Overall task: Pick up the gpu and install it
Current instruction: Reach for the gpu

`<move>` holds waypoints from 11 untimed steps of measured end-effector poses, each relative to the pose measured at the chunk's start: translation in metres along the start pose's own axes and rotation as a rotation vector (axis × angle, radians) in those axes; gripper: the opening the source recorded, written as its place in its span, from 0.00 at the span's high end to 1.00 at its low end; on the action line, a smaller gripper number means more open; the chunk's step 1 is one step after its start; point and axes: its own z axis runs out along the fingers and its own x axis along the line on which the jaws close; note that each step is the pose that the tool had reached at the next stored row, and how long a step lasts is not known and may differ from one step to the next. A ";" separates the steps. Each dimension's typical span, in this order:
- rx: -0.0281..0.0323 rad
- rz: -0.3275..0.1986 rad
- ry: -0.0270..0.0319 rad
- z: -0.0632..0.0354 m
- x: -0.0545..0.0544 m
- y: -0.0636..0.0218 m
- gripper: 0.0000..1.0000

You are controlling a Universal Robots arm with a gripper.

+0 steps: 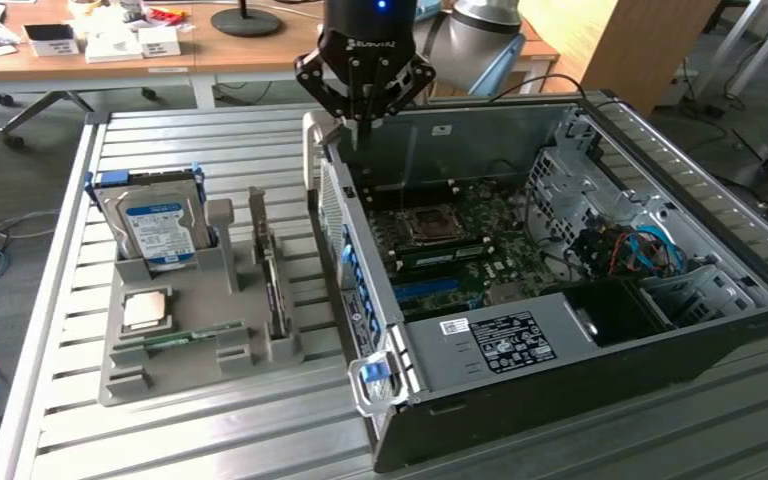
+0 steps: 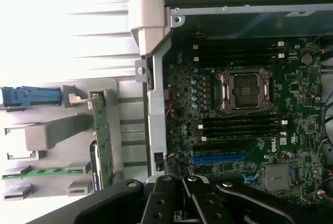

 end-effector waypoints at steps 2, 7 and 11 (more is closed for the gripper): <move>0.0000 0.000 -0.0002 -0.0002 0.006 -0.0004 0.89; -0.0001 0.000 -0.0009 -0.0006 0.022 -0.0016 0.89; 0.0000 0.000 -0.0010 -0.0009 0.032 -0.0024 0.89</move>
